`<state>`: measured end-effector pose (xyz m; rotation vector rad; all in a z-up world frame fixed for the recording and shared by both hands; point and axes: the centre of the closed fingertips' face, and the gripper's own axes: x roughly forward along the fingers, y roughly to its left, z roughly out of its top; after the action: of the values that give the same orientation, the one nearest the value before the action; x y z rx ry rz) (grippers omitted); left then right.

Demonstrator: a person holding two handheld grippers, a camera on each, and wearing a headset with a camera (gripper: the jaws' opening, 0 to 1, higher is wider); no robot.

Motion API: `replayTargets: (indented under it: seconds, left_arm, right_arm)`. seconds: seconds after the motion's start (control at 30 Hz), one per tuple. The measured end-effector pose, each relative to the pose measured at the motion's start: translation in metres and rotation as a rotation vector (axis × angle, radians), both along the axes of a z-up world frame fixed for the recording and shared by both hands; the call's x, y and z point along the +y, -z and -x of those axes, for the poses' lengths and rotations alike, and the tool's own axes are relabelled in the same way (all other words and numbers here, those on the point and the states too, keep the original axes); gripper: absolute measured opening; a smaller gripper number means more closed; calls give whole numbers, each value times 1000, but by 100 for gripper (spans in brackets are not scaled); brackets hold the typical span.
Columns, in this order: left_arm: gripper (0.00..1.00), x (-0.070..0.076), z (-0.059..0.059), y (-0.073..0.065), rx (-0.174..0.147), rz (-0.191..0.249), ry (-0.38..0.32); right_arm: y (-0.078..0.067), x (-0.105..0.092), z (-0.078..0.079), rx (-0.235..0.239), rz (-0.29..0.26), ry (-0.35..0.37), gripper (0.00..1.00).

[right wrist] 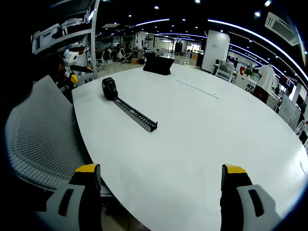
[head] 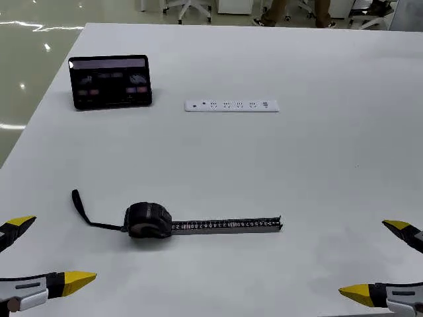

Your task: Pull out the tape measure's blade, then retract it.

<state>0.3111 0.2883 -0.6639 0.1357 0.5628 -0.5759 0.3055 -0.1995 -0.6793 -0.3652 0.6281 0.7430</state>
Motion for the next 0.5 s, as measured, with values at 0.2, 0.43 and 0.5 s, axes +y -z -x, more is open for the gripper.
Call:
replayTargets:
  seconds: [0.2, 0.43, 0.5]
  left_arm:
    - [100, -4, -2, -5, -14, 5, 0]
    - [100, -7, -8, -12, -29, 3, 8]
    - [100, -7, -9, -12, -29, 2, 7]
  right_arm:
    - [-2, -4, 2, -1, 0, 8, 100]
    - [-2, -4, 7, -2, 3, 15, 100]
    - [-3, -4, 8, -4, 5, 11, 100]
